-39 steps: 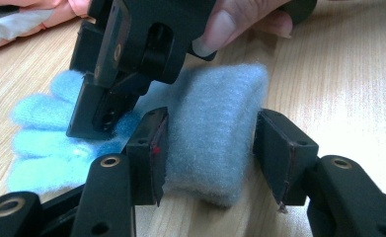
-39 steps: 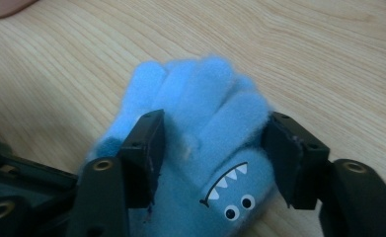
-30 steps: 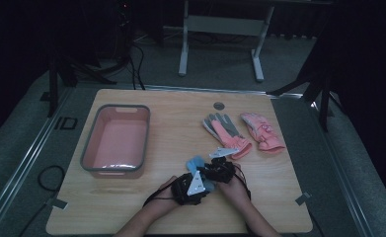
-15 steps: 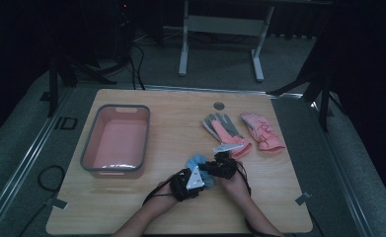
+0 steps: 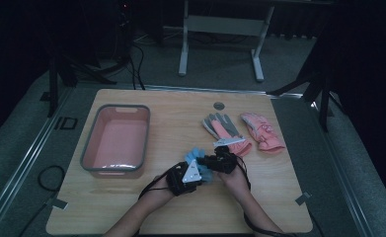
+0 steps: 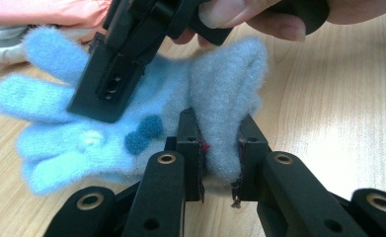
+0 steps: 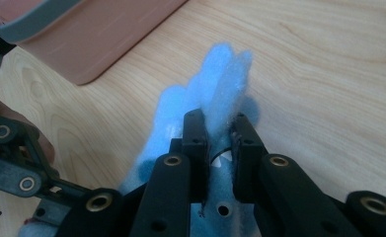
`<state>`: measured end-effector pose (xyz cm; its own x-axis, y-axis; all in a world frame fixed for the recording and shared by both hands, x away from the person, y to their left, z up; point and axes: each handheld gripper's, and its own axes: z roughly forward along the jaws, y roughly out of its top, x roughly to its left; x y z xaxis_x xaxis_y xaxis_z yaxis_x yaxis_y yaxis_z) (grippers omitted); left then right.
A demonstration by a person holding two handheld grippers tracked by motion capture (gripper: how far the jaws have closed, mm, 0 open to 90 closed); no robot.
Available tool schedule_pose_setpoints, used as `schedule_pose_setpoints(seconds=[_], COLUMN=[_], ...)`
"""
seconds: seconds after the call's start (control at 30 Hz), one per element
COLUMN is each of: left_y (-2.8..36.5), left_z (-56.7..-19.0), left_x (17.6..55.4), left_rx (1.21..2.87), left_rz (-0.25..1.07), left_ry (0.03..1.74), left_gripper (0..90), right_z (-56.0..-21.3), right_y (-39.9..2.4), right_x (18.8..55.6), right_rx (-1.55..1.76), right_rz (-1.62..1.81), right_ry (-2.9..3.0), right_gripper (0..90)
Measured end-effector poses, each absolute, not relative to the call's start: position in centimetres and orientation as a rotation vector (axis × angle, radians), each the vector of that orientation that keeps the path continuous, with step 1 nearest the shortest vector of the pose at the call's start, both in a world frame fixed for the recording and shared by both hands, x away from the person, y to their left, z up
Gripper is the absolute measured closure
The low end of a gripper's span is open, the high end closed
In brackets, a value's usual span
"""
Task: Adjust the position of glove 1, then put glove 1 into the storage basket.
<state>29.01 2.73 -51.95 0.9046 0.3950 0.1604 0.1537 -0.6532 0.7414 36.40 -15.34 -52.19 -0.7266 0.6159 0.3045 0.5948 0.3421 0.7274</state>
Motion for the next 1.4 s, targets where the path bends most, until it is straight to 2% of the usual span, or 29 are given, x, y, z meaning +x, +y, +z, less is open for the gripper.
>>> schedule_pose_setpoints(seconds=[0.23,0.6,1.03,1.4], left_y=[3.3,5.9,11.1,15.8], left_z=[-50.1,-45.3,-41.8,-41.0], left_x=[29.2,30.1,31.4,31.3], left_rx=[2.288,2.298,2.279,2.285], left_rz=[0.424,0.513,0.592,0.640], left_ry=[0.380,0.375,0.458,0.529], left_gripper=[78.4,78.4,78.5,78.4], right_z=[-50.9,-46.0,-41.6,-40.6], right_y=[-14.9,-12.3,-6.2,-1.0], right_x=[36.6,38.1,40.5,41.4], right_rx=[1.130,1.046,0.941,0.882], right_rz=[1.382,1.427,1.467,1.501], right_ry=[2.547,2.525,2.518,2.543], right_gripper=[80.6,80.6,80.5,80.5])
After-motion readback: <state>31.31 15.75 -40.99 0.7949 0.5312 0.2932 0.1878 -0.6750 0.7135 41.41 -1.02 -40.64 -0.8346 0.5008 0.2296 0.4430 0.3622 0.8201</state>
